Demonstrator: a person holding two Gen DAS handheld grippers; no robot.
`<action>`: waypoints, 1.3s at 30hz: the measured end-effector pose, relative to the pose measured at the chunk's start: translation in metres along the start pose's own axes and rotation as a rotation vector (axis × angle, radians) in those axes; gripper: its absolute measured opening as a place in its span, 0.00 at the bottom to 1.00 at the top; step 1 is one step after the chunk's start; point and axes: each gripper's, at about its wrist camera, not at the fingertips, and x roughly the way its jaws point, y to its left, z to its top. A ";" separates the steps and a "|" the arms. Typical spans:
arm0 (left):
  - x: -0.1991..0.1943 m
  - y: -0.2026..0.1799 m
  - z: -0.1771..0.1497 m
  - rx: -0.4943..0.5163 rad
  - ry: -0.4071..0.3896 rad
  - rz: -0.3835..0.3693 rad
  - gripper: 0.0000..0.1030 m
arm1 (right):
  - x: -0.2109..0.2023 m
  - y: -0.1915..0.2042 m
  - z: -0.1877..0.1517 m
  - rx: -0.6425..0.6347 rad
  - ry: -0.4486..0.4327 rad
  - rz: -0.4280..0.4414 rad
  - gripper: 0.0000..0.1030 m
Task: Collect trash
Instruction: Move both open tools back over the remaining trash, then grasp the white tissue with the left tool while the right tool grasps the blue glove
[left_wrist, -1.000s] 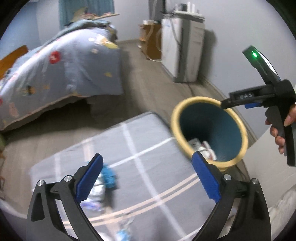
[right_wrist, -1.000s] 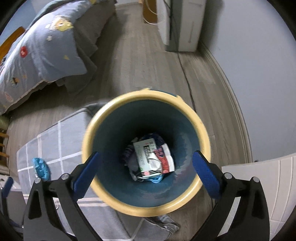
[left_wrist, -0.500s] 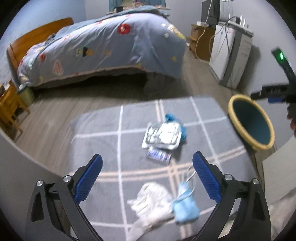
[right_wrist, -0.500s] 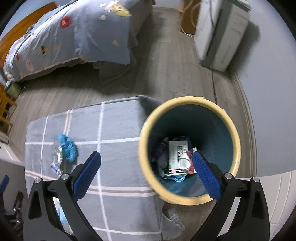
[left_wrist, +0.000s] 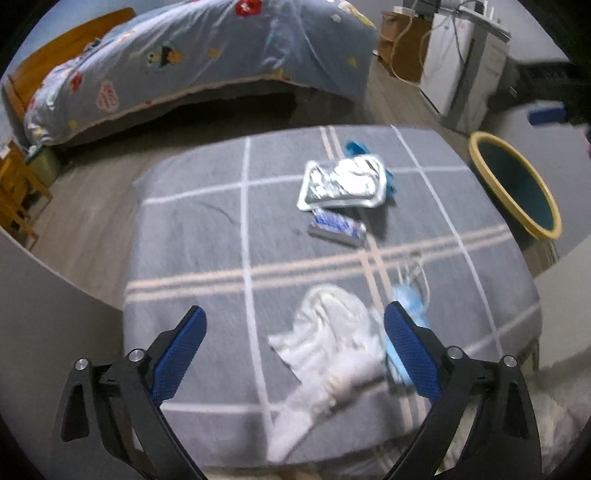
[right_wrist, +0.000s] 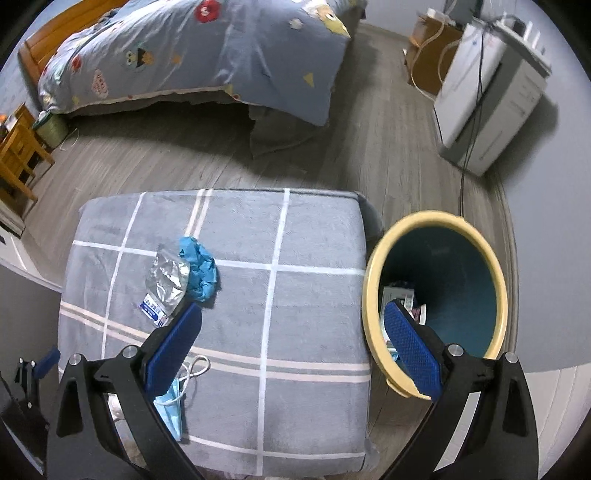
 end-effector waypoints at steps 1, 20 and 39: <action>0.000 -0.002 -0.003 0.011 0.006 -0.013 0.87 | 0.002 0.002 0.001 0.003 0.005 0.001 0.94; -0.032 -0.007 0.010 0.138 0.057 -0.097 0.17 | 0.015 0.037 0.005 -0.030 0.019 0.089 0.94; -0.036 0.054 0.073 -0.002 -0.099 -0.073 0.17 | 0.080 0.056 0.022 0.071 0.064 0.178 0.76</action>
